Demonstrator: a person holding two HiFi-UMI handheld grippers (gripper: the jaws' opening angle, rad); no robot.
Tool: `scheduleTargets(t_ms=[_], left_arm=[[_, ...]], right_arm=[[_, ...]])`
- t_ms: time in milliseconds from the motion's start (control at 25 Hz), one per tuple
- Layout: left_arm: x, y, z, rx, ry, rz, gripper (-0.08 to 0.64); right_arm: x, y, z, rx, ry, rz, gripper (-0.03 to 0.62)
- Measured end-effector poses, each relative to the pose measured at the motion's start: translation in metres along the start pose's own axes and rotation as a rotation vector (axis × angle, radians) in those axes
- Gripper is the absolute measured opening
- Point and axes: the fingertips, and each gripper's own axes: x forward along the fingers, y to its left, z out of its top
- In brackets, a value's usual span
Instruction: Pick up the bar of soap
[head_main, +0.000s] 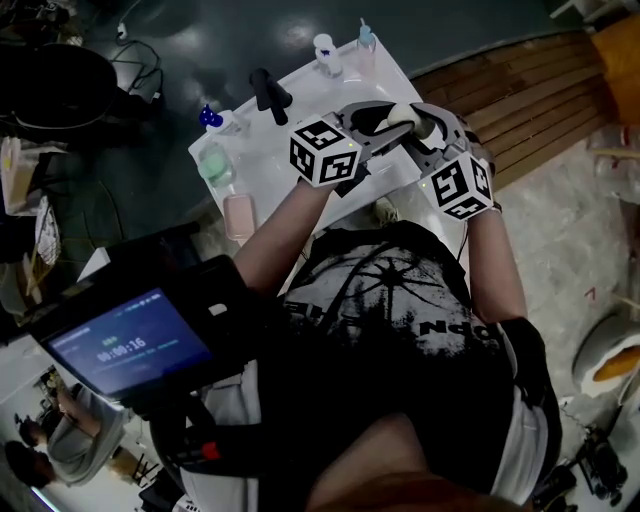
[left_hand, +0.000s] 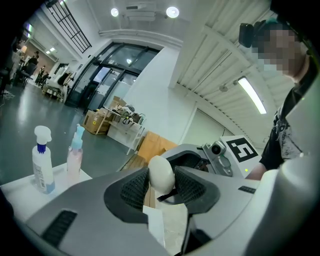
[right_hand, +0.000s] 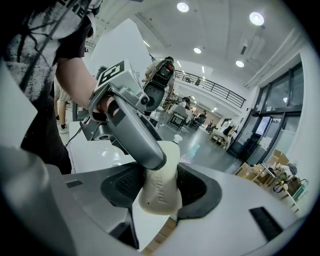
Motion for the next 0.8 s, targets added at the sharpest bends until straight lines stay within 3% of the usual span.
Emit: scheduleTargets(t_ms=[800], left_arm=[[0.042,0.023,-0.043,-0.092,0.060,0.025,0.169]], right_arm=[[0.017,0.001,-0.062,0.046,0.059,0.111,0.210]])
